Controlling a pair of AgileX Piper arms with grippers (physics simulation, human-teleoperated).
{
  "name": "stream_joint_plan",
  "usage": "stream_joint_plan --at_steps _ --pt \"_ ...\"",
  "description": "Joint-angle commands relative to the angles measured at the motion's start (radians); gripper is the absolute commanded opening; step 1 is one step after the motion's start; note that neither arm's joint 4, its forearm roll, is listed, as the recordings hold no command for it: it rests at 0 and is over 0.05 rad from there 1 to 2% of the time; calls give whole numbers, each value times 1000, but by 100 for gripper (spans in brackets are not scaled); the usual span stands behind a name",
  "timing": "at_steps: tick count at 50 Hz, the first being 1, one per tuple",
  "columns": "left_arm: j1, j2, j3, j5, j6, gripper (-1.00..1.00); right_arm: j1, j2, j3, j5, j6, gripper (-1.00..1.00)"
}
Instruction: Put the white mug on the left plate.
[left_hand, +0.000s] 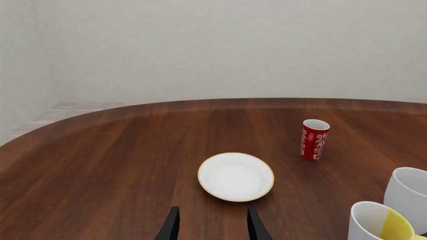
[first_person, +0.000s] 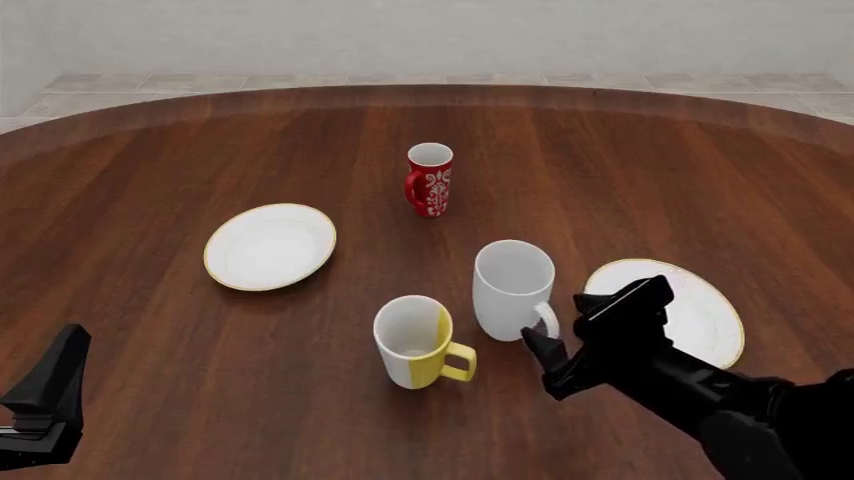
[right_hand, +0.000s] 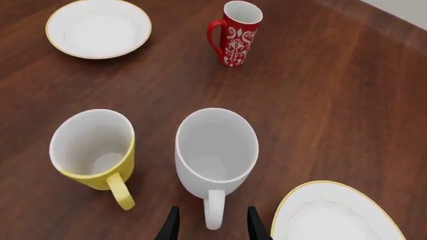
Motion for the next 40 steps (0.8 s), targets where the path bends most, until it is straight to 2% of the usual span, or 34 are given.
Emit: stream_joint_plan --at_steps 1,40 --pt "0 0 0 0 0 100 -1 17 -3 -11 -2 100" --pt "0 0 0 0 0 100 -2 60 -7 -39 -2 100"
